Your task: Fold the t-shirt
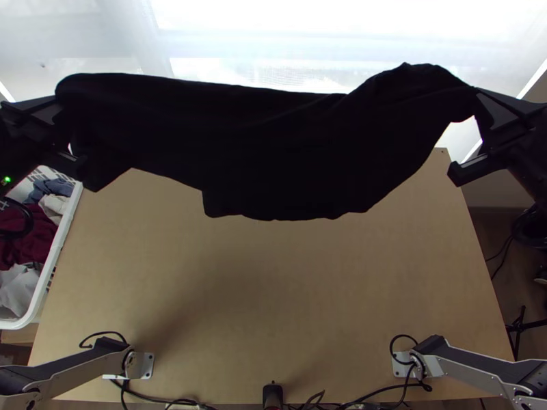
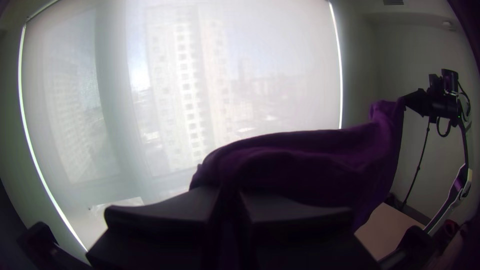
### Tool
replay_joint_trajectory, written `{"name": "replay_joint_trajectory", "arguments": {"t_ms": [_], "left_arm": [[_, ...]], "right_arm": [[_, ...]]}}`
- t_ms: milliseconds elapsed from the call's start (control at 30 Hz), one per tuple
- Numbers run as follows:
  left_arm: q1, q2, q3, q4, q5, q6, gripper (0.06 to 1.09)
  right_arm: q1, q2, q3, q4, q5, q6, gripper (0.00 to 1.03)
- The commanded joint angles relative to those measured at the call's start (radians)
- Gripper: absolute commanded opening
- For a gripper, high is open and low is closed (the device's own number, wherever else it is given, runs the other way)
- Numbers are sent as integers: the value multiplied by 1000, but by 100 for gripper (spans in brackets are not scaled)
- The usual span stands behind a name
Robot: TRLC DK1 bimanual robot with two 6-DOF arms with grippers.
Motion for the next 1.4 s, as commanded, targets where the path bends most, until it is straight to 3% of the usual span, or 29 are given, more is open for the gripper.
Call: {"name": "replay_joint_trajectory", "arguments": {"t_ms": [0, 333, 567, 667, 733, 933, 1133, 1367], "left_arm": [[-12, -67, -47, -84, -6, 47, 14], [-211, -239, -420, -294, 0, 37, 14], [-423, -276, -621, -463, 7, -74, 14], [-524, -291, -736, -463, 8, -123, 14], [-578, -294, -805, -460, 13, -154, 14], [-554, -310, -978, -299, 36, -152, 14], [-371, -242, -1079, -87, 36, -48, 14], [-182, -130, -1182, 166, 43, 34, 14]], "right_arm": [[54, -21, 71, 3, 6, -22, 3], [129, -95, 80, -169, 4, -30, 2], [187, -124, 21, -316, 3, 54, 2], [255, -139, -81, -369, -2, 129, 3], [255, -165, -187, -373, -51, 145, 3], [247, -202, -481, -341, -126, 174, 3], [178, -162, -677, -132, -141, 114, 3], [17, -41, -740, 101, -177, 56, 3]]}}
